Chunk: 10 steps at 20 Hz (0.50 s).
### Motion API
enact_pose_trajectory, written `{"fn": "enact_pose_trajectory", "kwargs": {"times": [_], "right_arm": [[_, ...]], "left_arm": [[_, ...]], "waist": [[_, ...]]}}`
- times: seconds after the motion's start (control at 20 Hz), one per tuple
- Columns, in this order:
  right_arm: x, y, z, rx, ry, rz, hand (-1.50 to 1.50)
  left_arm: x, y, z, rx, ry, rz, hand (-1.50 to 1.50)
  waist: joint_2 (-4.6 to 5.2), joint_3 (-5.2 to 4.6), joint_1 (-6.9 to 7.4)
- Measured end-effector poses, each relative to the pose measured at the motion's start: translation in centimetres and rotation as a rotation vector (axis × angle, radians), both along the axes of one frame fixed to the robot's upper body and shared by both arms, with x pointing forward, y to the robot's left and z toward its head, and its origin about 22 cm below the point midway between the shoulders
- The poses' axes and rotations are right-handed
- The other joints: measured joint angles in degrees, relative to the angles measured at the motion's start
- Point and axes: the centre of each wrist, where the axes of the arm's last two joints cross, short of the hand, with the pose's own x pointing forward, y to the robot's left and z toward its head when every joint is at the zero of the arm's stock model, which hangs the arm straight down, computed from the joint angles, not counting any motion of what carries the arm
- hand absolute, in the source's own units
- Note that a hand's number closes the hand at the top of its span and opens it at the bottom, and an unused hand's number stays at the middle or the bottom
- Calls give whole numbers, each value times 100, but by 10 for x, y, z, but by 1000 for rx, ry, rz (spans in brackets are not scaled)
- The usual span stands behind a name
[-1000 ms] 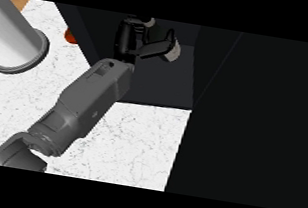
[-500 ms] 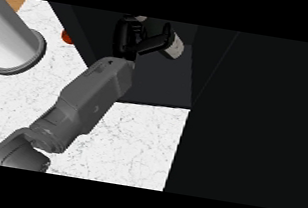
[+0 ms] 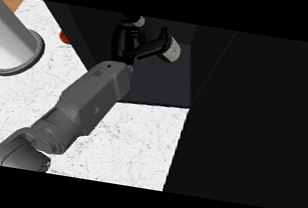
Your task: Pick up the wine, place it into the cabinet and close the cabinet
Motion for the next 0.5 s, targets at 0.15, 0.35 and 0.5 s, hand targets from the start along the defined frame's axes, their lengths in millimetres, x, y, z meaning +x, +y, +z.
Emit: {"fn": "enact_pose_trajectory", "kwargs": {"times": [0.15, 0.35, 0.5], "right_arm": [[0, 3, 0, 9, 1, 10, -150], [0, 2, 0, 3, 3, 8, -150], [-1, 1, -2, 7, 4, 3, -150]], "left_arm": [[0, 1, -2, 21, 8, 2, -150], [0, 3, -3, 60, 24, 30, -150], [-1, 5, -5, 85, 30, 24, -150]], "waist": [[0, 2, -4], [9, 0, -26], [5, 5, -33]]}}
